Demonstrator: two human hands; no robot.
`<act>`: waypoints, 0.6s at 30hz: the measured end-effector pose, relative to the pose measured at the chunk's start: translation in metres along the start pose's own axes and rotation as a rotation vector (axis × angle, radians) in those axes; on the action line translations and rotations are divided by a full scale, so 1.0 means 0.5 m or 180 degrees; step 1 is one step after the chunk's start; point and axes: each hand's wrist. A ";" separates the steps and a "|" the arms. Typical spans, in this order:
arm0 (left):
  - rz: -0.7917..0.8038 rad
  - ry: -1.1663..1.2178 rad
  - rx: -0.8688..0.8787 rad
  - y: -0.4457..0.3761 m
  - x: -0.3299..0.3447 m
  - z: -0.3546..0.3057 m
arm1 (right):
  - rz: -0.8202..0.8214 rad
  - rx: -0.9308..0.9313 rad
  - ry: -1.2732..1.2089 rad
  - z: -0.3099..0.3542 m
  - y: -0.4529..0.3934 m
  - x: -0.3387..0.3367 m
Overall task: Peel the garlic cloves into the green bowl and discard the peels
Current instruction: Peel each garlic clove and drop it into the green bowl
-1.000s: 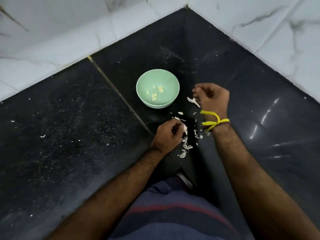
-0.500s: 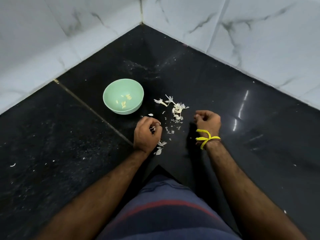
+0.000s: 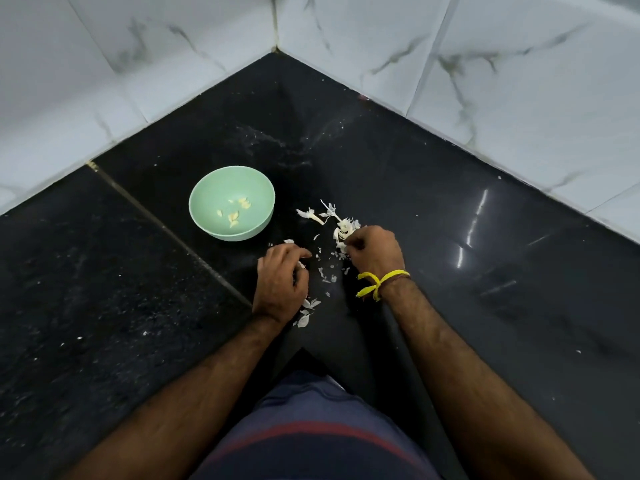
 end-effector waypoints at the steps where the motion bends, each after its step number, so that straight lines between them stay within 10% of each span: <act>1: 0.0001 -0.0009 -0.0023 -0.001 0.000 0.000 | 0.0086 -0.0042 0.0200 0.004 0.000 0.006; 18: 0.0025 -0.0026 -0.0051 0.002 0.002 -0.001 | -0.0388 0.0133 -0.0448 0.034 0.013 0.003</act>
Point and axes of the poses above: each hand's wrist, its own y-axis away from the middle knuckle, its own x-axis out of the palm, z = x × y, and after that the axes turned 1 degree about -y, right-handed
